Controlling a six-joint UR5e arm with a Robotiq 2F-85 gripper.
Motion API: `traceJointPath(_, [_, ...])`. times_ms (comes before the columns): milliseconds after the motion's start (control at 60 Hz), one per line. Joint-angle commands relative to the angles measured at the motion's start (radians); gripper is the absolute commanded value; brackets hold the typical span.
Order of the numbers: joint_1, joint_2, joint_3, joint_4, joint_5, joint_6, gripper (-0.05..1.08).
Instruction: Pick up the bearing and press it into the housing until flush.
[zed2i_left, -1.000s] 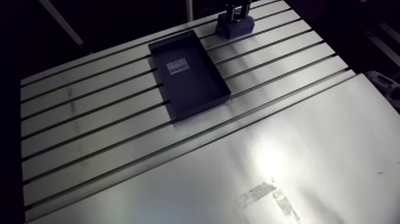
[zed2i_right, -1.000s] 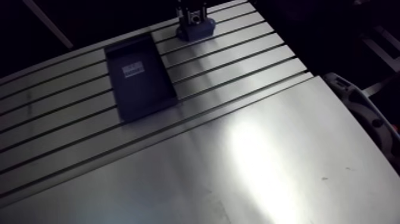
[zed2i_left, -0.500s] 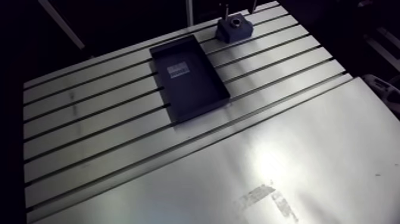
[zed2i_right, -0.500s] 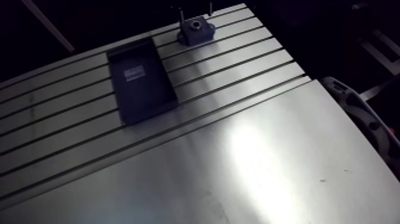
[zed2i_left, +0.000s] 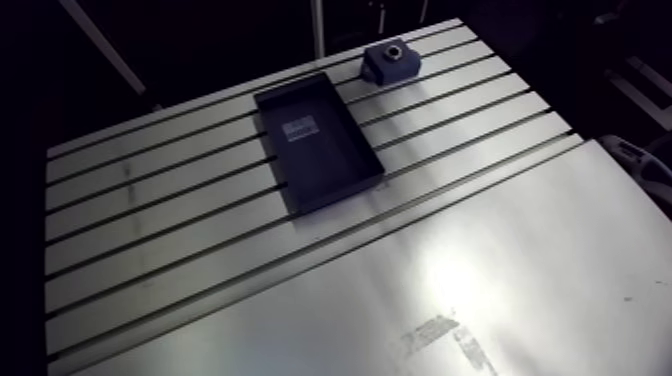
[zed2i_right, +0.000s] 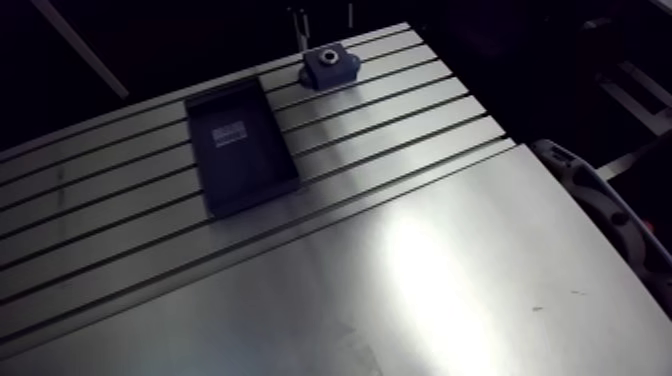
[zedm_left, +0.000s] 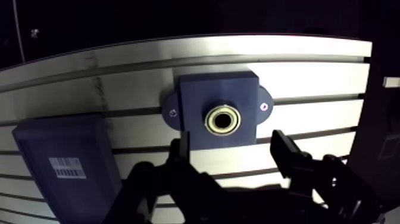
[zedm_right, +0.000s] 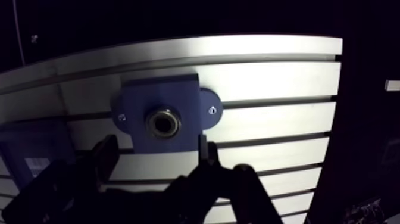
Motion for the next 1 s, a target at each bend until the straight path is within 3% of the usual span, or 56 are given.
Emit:
traceJointPath(17, [-0.002,0.007,-0.014,0.006,0.003,-0.002,1.08])
traceJointPath(1000, [0.004,0.030,0.004,0.001,-0.001,-0.006,1.08])
